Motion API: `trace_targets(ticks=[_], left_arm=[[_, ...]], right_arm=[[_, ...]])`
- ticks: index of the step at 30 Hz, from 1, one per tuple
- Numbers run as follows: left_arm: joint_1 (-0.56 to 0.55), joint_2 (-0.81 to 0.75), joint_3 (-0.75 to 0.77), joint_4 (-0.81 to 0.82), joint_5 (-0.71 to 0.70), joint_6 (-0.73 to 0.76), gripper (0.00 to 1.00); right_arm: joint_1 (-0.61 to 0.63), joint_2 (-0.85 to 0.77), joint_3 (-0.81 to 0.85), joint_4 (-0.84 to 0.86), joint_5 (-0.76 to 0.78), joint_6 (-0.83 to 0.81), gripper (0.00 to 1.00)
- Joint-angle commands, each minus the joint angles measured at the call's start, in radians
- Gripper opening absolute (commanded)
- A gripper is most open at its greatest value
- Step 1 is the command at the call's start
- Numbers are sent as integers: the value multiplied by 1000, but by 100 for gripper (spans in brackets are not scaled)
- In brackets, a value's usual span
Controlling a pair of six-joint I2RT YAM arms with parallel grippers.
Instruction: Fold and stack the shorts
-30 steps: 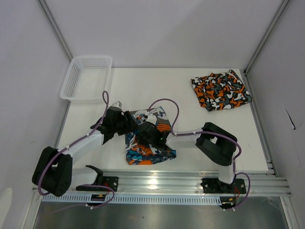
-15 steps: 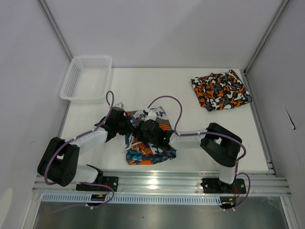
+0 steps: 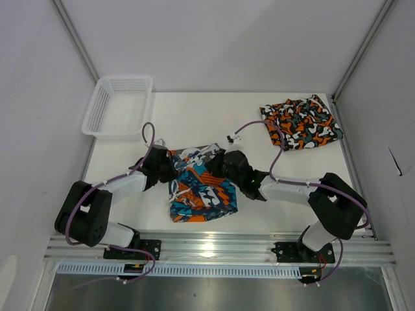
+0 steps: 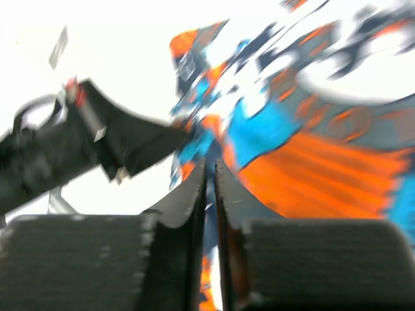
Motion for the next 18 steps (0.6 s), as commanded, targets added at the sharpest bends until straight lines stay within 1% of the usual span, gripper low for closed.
trace_targets(ticks=[1, 3, 5, 6, 7, 8, 10, 11, 13, 14, 17, 18], left_arm=[[13, 38, -9, 48, -40, 41, 0], [13, 52, -12, 57, -47, 50, 0], [13, 69, -12, 59, -48, 52, 0], [13, 77, -12, 88, -48, 53, 0], [13, 84, -14, 93, -48, 58, 0], [13, 99, -9, 97, -53, 61, 0], [12, 112, -4, 109, -56, 70, 0], [12, 119, -9, 120, -56, 73, 0], [10, 127, -6, 137, -54, 87, 0], [10, 139, 9, 133, -59, 89, 0], [10, 150, 16, 125, -59, 101, 0], [10, 155, 22, 126, -56, 102, 0]], right_arm=[[-101, -40, -7, -13, -52, -49, 14], [-147, -31, 31, -59, -85, -86, 23], [-217, -5, 53, -97, -168, -126, 31], [-240, 8, 76, -111, -202, -135, 37], [-262, 23, 89, -122, -274, -144, 40], [-303, 53, 102, -126, -305, -162, 44], [-339, 87, 137, -128, -400, -186, 48], [-368, 124, 154, -134, -427, -192, 54], [-392, 169, 212, -157, -487, -210, 59], [-412, 207, 227, -163, -533, -216, 64], [-434, 259, 277, -172, -566, -233, 70], [-449, 290, 286, -171, -589, -235, 70]])
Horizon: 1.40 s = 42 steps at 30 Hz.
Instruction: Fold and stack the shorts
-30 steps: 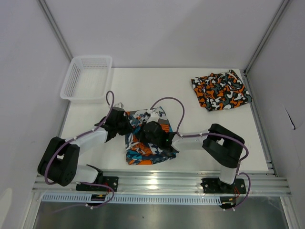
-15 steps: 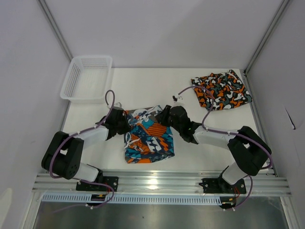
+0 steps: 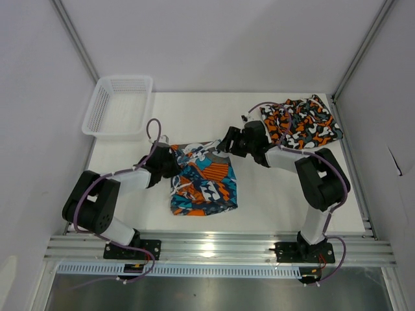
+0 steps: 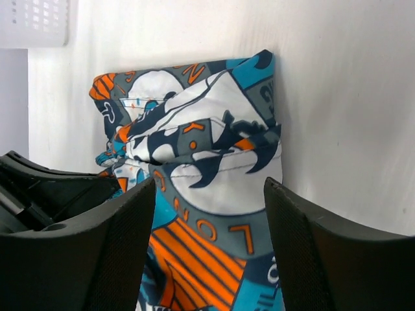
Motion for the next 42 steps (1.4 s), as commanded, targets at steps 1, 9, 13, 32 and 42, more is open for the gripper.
trace_targets(ticks=[1, 9, 13, 32, 42], left_arm=[[8, 41, 8, -42, -46, 55, 0], [0, 64, 60, -83, -40, 85, 8], [-1, 15, 63, -94, -43, 84, 46], [0, -240, 183, -427, -111, 62, 80], [2, -254, 149, -408, -83, 56, 80]], right_arm=[[-30, 63, 68, -21, -131, -52, 70], [-98, 207, 150, 34, -278, -37, 67], [-107, 252, 164, 65, -324, -14, 64], [-108, 302, 139, 208, -430, 90, 59], [-69, 367, 196, 153, -410, 67, 45]])
